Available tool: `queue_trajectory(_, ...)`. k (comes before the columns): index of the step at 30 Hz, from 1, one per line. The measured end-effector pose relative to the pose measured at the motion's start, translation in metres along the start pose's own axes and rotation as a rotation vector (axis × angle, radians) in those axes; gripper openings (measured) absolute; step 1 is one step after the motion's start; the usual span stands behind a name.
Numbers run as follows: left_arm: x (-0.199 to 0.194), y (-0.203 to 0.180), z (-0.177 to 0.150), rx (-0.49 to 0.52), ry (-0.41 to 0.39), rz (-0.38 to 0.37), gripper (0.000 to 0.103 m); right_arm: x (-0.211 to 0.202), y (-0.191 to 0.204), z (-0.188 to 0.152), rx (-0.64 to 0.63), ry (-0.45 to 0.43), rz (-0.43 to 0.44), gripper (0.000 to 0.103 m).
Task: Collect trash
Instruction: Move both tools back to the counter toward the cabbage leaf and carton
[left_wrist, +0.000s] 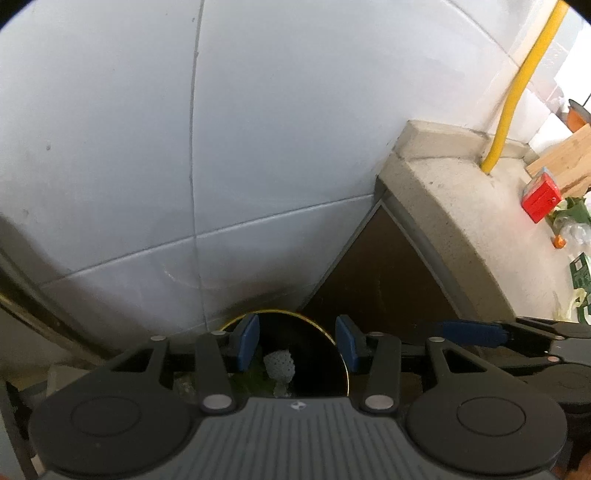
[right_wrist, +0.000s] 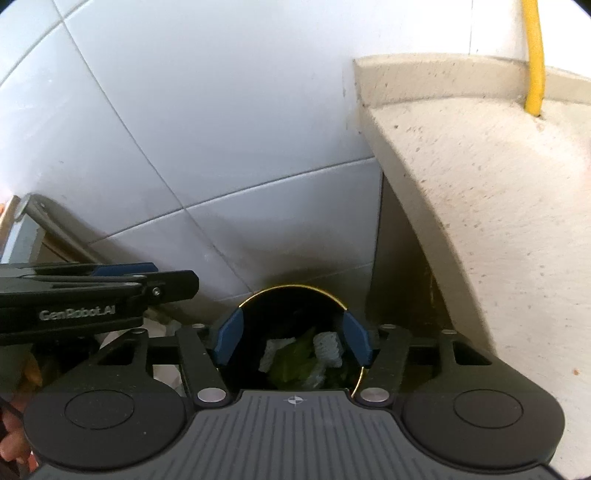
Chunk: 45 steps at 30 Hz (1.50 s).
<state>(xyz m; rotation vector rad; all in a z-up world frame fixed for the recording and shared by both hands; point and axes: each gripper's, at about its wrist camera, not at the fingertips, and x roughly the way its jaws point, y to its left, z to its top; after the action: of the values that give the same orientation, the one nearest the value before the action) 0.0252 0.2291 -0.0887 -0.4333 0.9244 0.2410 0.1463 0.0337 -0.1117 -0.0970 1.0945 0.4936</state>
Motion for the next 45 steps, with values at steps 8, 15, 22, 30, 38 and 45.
queue_trajectory(8,-0.017,-0.014,0.000,0.072,-0.116,-0.010,0.047,-0.029,0.000,-0.004,-0.018,-0.069,-0.029,0.076)
queue_trajectory(15,-0.025,-0.028,-0.004,0.169,-0.188,0.033,0.057,-0.052,-0.008,-0.012,-0.027,-0.118,-0.062,0.078)
queue_trajectory(22,-0.024,-0.042,-0.011,0.250,-0.179,0.041,0.066,-0.082,-0.023,-0.029,-0.039,-0.176,-0.137,0.085)
queue_trajectory(30,-0.018,-0.059,-0.022,0.342,-0.154,0.044,0.070,-0.129,-0.066,-0.059,0.014,-0.261,-0.288,0.086)
queue_trajectory(38,-0.020,-0.081,-0.030,0.368,-0.124,-0.046,0.071,-0.150,-0.122,-0.084,0.140,-0.262,-0.371,0.087)
queue_trajectory(45,-0.021,-0.111,-0.034,0.340,-0.086,-0.129,0.071,-0.158,-0.145,-0.094,0.189,-0.271,-0.379,0.087)
